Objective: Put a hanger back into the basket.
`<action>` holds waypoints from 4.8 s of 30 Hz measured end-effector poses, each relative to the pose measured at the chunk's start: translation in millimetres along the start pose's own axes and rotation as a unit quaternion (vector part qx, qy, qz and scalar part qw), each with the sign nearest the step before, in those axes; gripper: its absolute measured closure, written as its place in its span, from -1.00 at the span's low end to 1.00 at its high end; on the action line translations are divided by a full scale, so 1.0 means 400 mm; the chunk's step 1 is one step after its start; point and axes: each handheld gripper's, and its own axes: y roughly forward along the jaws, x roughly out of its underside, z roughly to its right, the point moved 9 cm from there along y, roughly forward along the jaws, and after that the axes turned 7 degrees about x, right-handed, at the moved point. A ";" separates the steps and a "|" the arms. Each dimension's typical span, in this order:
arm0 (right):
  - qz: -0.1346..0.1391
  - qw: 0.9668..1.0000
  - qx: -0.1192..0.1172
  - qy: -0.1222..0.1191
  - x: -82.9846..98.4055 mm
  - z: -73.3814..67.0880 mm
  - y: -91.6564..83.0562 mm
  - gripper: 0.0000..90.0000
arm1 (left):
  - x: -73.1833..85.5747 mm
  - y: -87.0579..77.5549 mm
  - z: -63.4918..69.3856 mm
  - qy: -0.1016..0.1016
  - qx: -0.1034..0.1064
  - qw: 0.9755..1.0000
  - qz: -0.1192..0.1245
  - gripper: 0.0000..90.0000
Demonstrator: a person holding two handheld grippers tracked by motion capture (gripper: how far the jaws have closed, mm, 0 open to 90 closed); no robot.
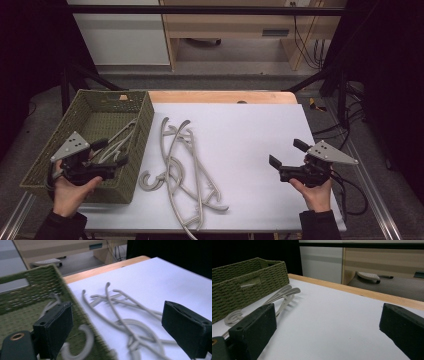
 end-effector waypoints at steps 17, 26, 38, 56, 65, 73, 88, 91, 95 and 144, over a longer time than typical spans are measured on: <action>-0.007 1.000 -0.010 -0.004 0.009 -0.011 0.004 -0.96 | 0.084 0.100 0.152 0.000 0.016 1.000 0.011 -0.80; -0.007 1.000 -0.007 -0.005 0.010 -0.011 0.005 -0.95 | 0.162 0.148 0.201 0.007 0.021 0.998 -0.052 -0.71; -0.010 1.000 -0.012 -0.006 0.013 -0.018 0.005 -0.95 | 0.275 0.214 0.233 -0.001 0.025 0.989 -0.143 -0.46; -0.015 1.000 -0.017 -0.006 0.017 -0.023 0.010 -0.95 | 0.352 0.281 0.230 -0.048 0.034 0.974 -0.219 -0.17; -0.015 1.000 -0.018 -0.006 0.018 -0.025 0.012 -0.95 | 0.347 0.282 0.215 -0.034 0.019 0.972 -0.232 0.25; -0.014 1.000 -0.018 -0.007 0.017 -0.025 0.011 -0.94 | 0.346 0.280 0.205 -0.032 0.026 0.970 -0.241 0.44; -0.013 1.000 -0.021 -0.008 0.016 -0.026 0.010 -0.93 | 0.336 0.283 0.177 -0.038 0.035 0.967 -0.251 0.59; -0.013 1.000 -0.021 -0.009 0.016 -0.025 0.009 -0.92 | 0.337 0.279 0.172 -0.037 0.037 0.966 -0.255 0.64; -0.012 1.000 -0.020 -0.009 0.015 -0.025 0.009 -0.92 | 0.341 0.276 0.172 -0.027 0.037 0.965 -0.259 0.68; -0.010 1.000 -0.019 -0.008 0.011 -0.017 0.002 -0.92 | 0.099 0.088 0.173 0.024 0.011 0.992 -0.126 0.82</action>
